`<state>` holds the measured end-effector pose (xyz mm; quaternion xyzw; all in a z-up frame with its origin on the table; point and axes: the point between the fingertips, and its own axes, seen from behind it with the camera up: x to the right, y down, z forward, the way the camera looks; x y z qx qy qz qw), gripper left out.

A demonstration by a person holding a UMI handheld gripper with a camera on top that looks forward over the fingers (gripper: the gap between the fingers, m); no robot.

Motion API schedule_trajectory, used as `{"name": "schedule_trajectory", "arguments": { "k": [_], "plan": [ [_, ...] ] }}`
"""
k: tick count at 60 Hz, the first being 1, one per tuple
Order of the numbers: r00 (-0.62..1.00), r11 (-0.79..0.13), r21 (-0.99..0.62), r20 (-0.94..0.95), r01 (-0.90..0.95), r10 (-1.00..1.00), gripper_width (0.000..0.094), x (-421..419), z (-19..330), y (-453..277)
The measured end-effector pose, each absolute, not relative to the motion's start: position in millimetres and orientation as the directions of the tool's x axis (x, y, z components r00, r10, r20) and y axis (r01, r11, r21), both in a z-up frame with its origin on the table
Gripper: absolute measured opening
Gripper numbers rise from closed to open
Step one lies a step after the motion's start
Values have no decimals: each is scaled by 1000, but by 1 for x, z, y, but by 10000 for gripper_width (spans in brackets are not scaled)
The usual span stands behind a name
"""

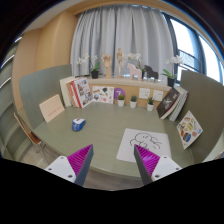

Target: Arrange mouse

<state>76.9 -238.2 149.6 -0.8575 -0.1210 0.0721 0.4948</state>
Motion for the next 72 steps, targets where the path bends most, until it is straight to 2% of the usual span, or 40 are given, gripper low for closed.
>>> {"name": "schedule_trajectory", "arguments": {
  "k": [12, 23, 36, 51, 55, 59, 64, 72],
  "plan": [
    [952, -565, -809, -22, 163, 306, 807, -14, 75, -220],
    [949, -631, -754, -33, 181, 312, 811, -103, 34, -184],
    [962, -681, -716, -49, 154, 270, 811, -177, 3, -113],
    [978, -699, -707, -53, 105, 200, 779, -208, -9, -33],
    [984, -711, -695, -32, 105, 177, 722, -206, -14, -19],
    [986, -714, -693, -22, 102, 163, 528, -205, -15, -8],
    [991, -720, -690, -28, 76, 132, 509, -205, -15, -1],
    [993, -719, -692, -25, 65, 114, 398, -203, -16, 5]
  ]
}}
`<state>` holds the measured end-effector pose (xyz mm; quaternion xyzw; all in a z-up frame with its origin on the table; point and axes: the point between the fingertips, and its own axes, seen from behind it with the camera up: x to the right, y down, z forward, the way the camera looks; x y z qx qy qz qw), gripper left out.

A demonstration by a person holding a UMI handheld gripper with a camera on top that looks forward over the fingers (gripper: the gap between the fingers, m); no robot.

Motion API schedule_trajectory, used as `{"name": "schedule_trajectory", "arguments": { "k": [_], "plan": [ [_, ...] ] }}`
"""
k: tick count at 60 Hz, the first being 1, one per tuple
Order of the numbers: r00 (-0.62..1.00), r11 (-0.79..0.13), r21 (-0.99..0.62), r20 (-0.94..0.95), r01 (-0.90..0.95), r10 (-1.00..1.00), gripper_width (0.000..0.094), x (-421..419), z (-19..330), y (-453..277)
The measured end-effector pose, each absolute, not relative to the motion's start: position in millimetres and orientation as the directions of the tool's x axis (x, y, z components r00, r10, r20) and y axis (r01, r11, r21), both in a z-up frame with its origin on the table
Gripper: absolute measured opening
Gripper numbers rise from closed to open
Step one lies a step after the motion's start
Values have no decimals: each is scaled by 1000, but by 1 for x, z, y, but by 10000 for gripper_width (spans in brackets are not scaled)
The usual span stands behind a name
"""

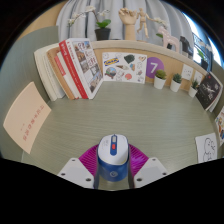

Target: Arrange mouse

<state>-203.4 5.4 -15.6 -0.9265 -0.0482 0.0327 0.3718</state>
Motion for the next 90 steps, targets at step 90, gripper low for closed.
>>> {"name": "schedule_trajectory", "arguments": {
  "k": [90],
  "plan": [
    [998, -706, -705, -44, -58, -39, 479, 204, -8, -56]
  ]
}}
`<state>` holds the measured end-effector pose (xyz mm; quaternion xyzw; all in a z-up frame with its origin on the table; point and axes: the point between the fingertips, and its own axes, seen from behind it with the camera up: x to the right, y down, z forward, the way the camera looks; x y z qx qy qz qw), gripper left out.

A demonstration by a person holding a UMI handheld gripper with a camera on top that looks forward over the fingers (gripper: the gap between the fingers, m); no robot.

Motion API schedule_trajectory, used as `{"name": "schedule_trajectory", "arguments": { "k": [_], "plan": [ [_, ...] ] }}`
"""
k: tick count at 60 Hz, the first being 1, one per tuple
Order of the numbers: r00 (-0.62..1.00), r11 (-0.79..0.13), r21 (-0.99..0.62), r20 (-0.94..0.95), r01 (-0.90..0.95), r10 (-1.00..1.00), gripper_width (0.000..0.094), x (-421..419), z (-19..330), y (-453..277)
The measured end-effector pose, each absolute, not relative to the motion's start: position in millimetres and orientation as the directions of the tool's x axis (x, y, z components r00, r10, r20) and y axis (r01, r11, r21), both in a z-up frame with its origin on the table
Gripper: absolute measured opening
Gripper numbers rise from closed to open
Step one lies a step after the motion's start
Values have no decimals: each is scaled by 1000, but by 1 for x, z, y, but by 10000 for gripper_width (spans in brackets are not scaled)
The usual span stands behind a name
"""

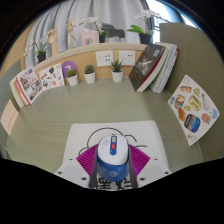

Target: Arrange mouse

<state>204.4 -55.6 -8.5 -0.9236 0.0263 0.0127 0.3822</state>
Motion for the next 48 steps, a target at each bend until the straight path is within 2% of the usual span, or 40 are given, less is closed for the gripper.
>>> {"name": "schedule_trajectory", "arguments": {
  "k": [5, 12, 17, 34, 43, 48],
  "plan": [
    [999, -707, -706, -25, -41, -33, 542, 203, -10, -56],
    [1000, -737, -676, -9, 4, 13, 763, 194, -3, -62],
    [1000, -706, -708, 6, 15, 14, 765, 192, 29, -66],
    [999, -580, -814, -30, 0, 41, 771, 176, 179, -134],
    [999, -546, -838, -13, 15, 48, 768, 167, 221, -187],
    [999, -531, -847, -17, 12, 49, 767, 163, 228, -211]
  ]
}}
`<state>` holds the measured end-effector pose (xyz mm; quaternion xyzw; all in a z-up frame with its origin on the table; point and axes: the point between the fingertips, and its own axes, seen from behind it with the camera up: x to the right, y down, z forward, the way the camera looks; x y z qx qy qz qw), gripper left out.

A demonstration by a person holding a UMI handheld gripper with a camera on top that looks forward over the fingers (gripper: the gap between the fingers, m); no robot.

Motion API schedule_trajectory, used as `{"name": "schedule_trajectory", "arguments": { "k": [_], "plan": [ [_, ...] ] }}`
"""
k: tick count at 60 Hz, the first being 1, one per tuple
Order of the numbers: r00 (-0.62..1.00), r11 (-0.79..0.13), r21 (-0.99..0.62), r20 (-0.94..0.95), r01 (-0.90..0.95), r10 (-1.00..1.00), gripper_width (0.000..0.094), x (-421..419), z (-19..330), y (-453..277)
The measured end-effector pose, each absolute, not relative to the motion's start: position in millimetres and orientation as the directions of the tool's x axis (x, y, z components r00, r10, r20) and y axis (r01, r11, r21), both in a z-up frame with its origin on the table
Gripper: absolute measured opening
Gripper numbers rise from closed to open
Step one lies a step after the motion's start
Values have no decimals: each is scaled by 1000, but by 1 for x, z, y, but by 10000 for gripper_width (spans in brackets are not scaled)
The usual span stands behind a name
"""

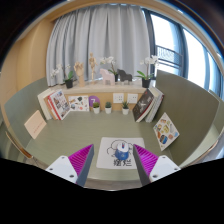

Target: Arrange mouse

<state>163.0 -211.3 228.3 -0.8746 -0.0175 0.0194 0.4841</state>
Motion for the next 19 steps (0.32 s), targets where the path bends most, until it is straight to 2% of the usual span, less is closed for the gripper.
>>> {"name": "schedule_trajectory", "arguments": {
  "k": [19],
  "plan": [
    [994, -537, -843, -27, 36, 109, 774, 110, 223, -273]
  ]
}}
